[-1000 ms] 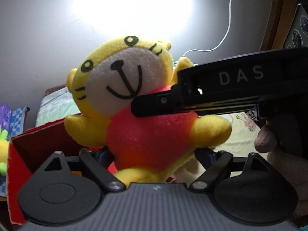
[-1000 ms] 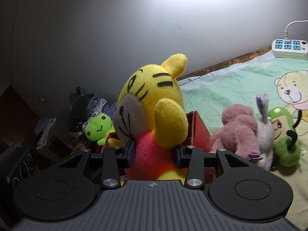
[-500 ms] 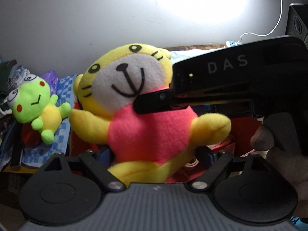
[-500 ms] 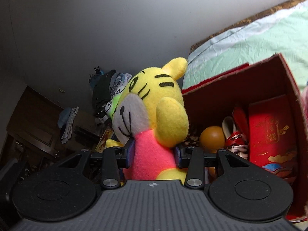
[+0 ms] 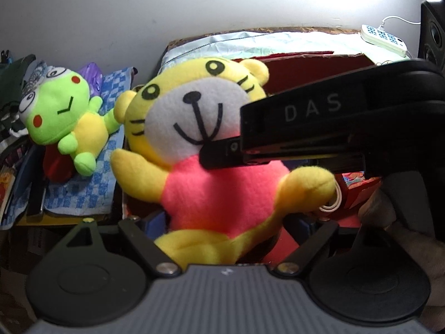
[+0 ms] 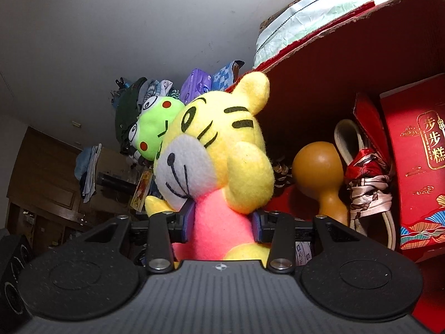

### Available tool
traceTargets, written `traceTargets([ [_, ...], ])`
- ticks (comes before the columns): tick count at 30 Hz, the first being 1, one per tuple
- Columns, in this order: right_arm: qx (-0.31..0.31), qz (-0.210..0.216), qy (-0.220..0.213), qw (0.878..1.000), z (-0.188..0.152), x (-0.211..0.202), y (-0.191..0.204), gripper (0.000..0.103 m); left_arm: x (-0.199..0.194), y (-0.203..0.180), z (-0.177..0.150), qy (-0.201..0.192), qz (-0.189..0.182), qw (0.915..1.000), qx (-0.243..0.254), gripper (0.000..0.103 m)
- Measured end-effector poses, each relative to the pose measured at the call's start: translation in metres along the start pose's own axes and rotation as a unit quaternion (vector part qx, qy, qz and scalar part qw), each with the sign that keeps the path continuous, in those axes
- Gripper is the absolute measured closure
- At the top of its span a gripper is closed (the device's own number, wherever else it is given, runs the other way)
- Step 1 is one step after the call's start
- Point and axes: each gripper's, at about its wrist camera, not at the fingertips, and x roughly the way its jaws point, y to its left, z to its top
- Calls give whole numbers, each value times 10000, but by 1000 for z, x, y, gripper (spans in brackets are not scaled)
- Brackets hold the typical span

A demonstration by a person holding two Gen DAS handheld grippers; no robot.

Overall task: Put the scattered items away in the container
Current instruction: 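Carry the tiger plush with the right gripper over the red box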

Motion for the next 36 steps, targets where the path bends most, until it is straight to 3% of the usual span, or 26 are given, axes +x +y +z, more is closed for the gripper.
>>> traceTargets([
  [4,-91,-121,233,9996,7,9,-3,55,-7,-8,1,128,-21,9998,-143,13],
  [8,-392,-217,268,9986,11,4,0,41,-6,-7,-1,117,5,9998,-131,13],
  [12,-651,-365,28,9972,15,-19,2,40,-5,-9,-1,138,23,9998,-104,13],
  [15,-972,-573,-298,9932,14,-39,3,46,-10,-13,-1,62,-5,10000,-21,14],
  [17,-1306,-826,-341,9874,15,-41,7,63,-17,-13,-1,-10,-102,9999,-8,13],
  [21,-1579,-904,-146,9832,16,-31,6,79,-29,-13,-1,-164,-66,9998,70,13],
  [25,-1703,-1050,109,9797,16,-10,9,80,-37,-14,2,-378,176,9990,176,14],
  [27,-1775,-1075,176,9781,15,-3,11,80,-39,-10,6,-430,118,9990,100,14],
  [31,-1768,-1062,442,9775,19,14,11,81,-29,-8,12,-389,89,9992,33,20],
  [36,-1679,-1059,593,9783,19,21,7,82,-21,-13,13,-369,228,9990,137,18],
])
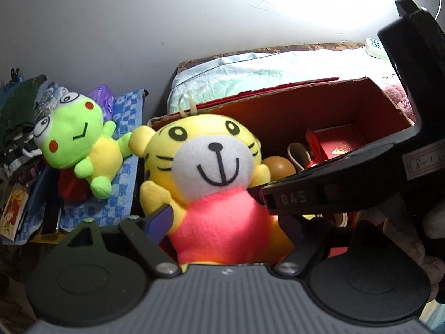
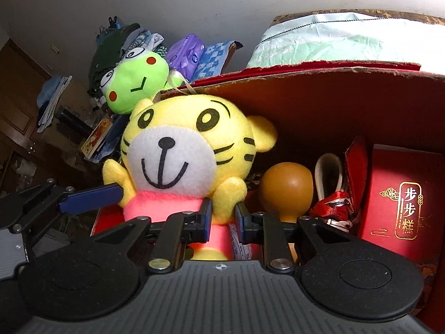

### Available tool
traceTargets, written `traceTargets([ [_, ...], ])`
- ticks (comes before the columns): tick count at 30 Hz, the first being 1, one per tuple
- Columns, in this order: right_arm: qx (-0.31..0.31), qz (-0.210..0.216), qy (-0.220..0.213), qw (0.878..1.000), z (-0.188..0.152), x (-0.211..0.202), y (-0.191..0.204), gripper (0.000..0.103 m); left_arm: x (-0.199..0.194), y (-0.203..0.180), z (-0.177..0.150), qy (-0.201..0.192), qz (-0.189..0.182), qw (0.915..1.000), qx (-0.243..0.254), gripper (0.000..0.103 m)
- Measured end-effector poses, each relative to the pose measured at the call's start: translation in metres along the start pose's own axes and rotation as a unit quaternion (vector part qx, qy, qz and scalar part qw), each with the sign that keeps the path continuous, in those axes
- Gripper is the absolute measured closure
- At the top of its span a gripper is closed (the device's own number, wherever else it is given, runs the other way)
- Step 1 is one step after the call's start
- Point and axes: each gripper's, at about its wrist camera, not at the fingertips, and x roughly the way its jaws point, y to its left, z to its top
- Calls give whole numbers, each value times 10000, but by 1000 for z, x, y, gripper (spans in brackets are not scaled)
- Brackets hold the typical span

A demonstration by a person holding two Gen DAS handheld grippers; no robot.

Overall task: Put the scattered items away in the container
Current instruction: 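Carry the tiger plush with the right gripper over the red box, then lower the tiger plush into the red box and open the right gripper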

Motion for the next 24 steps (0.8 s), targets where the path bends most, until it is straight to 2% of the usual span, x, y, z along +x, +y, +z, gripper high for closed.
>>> traceTargets([
  [8,-76,-224,-162,9996,-1,-17,-1,76,8,-6,-1,26,130,9999,54,11],
  [19,23,-613,-528,9967,-13,-33,-1,76,13,-8,-3,81,238,9997,-30,8],
  [24,9,-1057,-679,9921,-18,-37,0,76,12,-6,-3,120,227,9996,-129,8],
])
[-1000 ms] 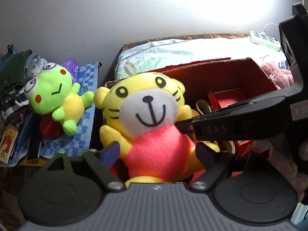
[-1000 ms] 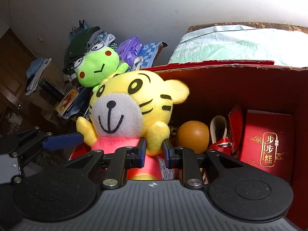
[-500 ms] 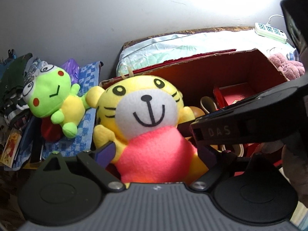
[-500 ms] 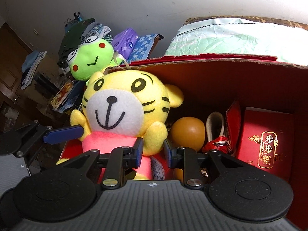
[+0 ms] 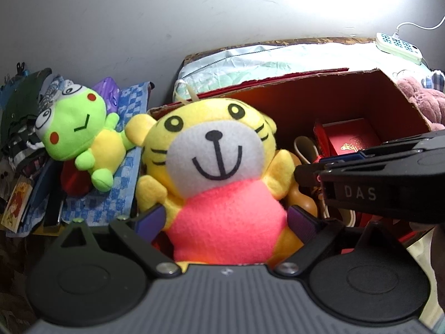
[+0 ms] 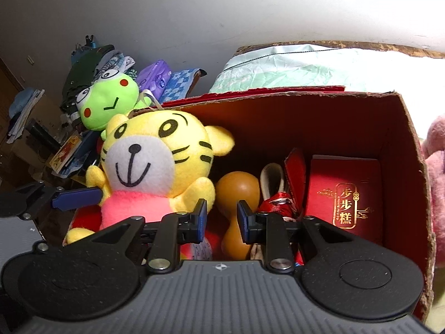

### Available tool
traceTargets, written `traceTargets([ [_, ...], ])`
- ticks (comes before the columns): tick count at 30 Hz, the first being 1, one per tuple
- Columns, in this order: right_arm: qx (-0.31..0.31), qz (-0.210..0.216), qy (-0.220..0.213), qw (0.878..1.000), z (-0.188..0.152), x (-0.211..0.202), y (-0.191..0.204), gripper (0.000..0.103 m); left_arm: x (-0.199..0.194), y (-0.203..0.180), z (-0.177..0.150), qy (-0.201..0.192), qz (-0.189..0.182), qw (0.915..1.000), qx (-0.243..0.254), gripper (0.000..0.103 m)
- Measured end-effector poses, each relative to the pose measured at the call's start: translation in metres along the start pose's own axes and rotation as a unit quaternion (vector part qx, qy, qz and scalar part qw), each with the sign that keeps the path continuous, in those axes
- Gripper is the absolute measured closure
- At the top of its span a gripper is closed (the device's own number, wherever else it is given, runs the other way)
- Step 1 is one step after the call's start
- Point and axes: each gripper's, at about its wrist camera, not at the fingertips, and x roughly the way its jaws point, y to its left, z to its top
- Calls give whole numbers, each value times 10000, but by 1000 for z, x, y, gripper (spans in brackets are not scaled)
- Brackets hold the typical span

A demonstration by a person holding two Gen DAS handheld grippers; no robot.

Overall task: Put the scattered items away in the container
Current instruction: 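Lower the tiger plush into the red box and open the right gripper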

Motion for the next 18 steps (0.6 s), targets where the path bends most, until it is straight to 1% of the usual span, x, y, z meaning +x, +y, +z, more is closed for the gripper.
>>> traceTargets([
  [4,91,-96,-34,9999,-5,-3,-3,76,1,1,-1,37,3,10000,-62,8],
  [10,70,-169,-86,9998,-13,-8,0,76,3,2,-1,148,25,9997,-187,6],
  [13,54,-200,-141,9997,-15,-13,2,76,6,8,-4,280,0,9989,-376,3],
  [15,49,-248,-189,9995,-16,-15,3,76,5,9,-5,276,-20,9988,-411,3],
  [18,-13,-347,-260,9991,-17,-19,5,76,3,5,-6,244,74,9989,-386,3],
])
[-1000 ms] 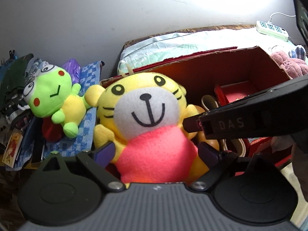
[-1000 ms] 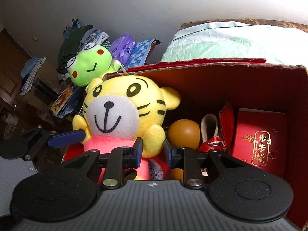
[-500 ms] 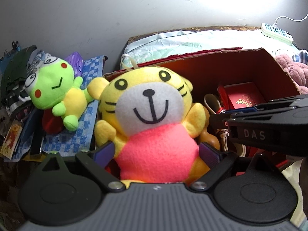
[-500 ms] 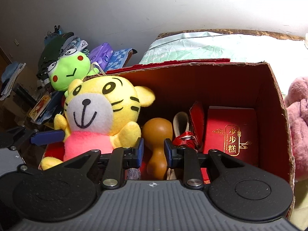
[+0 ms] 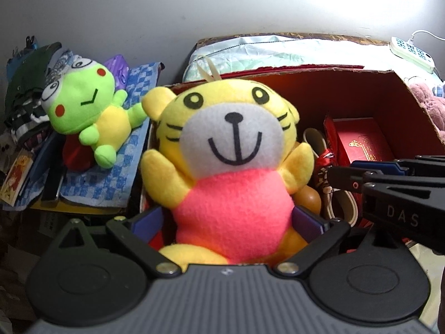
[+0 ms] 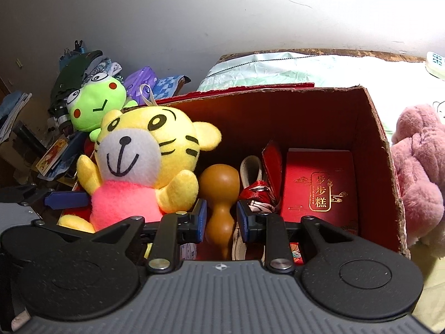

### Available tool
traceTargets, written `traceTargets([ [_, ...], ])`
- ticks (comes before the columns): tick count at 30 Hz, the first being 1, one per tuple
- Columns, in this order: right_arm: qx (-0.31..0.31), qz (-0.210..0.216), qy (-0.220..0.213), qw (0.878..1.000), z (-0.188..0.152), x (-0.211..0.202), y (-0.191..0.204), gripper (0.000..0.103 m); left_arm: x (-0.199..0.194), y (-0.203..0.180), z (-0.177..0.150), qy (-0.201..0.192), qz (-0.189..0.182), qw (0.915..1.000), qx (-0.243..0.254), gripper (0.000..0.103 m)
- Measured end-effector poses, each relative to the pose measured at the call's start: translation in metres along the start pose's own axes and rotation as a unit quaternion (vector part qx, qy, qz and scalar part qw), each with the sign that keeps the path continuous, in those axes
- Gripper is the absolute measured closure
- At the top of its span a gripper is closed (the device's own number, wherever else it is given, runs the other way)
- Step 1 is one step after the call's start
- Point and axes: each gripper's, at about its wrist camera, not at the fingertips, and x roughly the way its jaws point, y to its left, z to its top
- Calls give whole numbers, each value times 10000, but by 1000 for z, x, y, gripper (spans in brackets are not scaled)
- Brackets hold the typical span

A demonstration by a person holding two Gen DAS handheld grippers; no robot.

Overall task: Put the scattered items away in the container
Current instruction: 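Lower the tiger plush into the red box and open the right gripper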

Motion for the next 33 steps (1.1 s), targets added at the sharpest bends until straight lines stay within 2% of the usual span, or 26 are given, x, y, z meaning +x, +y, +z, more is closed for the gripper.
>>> traceTargets([
  [9,16,-66,-145,9999,1,-10,-2,76,-11,-1,2,-77,117,9999,-83,4],
  [20,66,-47,-307,9995,0,-23,-5,75,-8,-9,5,-46,431,9991,-44,6],
  [23,103,-60,-333,9994,0,-26,-7,75,-14,-13,6,-127,578,9983,7,4],
  [27,130,-78,-362,9992,-2,-30,-9,74,-23,-16,7,-297,948,9950,104,3],
  [33,89,-95,-387,9992,-5,-35,-4,74,-30,-15,6,-331,956,9949,53,3],
])
